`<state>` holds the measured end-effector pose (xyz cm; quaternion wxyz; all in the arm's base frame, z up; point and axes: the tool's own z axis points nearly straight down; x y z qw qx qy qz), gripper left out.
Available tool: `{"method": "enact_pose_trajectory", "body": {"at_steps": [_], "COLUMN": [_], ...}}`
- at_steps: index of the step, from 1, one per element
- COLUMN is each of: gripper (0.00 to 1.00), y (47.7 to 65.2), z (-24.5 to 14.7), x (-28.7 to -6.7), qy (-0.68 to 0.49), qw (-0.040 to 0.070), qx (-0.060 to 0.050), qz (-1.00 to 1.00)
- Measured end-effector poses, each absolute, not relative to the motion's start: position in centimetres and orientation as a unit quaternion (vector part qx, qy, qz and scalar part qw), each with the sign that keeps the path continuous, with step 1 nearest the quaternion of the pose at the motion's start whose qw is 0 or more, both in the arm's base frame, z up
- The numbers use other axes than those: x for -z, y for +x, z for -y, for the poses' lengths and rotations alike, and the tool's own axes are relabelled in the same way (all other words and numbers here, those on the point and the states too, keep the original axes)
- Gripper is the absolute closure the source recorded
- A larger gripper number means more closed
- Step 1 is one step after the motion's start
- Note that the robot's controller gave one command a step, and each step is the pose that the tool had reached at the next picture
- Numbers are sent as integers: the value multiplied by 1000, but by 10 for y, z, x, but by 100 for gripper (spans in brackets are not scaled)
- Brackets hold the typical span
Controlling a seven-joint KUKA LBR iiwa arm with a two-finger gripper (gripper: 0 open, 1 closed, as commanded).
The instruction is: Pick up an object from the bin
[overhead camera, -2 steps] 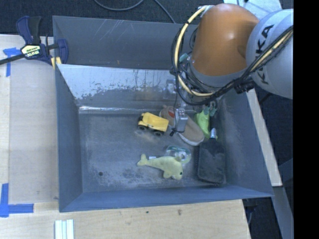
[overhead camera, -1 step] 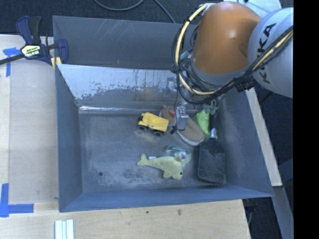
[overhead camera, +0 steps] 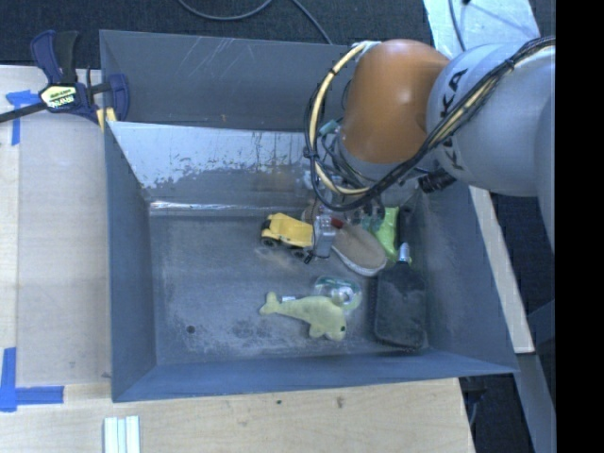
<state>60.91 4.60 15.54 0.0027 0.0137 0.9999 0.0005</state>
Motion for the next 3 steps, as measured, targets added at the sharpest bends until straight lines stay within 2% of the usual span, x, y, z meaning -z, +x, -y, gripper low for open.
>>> {"method": "enact_pose_trajectory", "body": {"at_steps": [1,2,3], "gripper": [0,0,0], "y": [610,622,619], "z": [-45,-53,-53], "x": [-105,-129,-80], "qy": [21,108,86], "qw": [-2,4,2], "qx": [0,-1,0], "qz": [-1000,-994,-996]}}
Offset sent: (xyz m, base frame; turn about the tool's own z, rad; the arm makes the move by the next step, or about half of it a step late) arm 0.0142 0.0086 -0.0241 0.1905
